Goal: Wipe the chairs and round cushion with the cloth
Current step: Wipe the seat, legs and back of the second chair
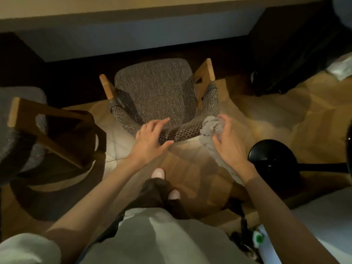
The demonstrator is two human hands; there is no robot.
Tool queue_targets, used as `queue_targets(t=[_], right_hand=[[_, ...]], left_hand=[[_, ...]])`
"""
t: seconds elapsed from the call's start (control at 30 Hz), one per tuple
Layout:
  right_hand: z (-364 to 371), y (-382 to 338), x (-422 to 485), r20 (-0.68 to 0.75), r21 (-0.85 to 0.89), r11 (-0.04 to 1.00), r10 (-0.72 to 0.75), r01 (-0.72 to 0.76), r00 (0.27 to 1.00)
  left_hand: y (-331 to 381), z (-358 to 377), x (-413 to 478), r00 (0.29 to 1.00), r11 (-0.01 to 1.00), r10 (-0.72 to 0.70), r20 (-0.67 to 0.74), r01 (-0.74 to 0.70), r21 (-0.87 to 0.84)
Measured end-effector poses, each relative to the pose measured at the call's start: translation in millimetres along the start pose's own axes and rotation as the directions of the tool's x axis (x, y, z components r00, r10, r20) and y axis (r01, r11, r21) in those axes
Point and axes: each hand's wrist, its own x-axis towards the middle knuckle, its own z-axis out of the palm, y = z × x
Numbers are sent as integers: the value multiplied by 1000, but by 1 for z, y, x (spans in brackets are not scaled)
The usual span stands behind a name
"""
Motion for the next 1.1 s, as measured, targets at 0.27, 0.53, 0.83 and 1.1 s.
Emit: queue_targets(t=[0.27, 0.53, 0.83, 1.1], right_hand=[[9, 39, 55, 141, -84, 995, -41, 54, 989], [22, 72, 88, 400, -105, 926, -294, 362, 868], [34, 89, 118, 464, 133, 897, -432, 421, 774], [32, 95, 103, 415, 193, 846, -530, 498, 739]], left_hand=[[5, 38, 46, 964, 977, -40, 264, -17, 212], [7, 63, 39, 999, 926, -18, 29, 6, 377], [21, 66, 44, 997, 823, 30, 75, -67, 564], [30, 89, 16, 983, 793, 176, -59, -106, 600]])
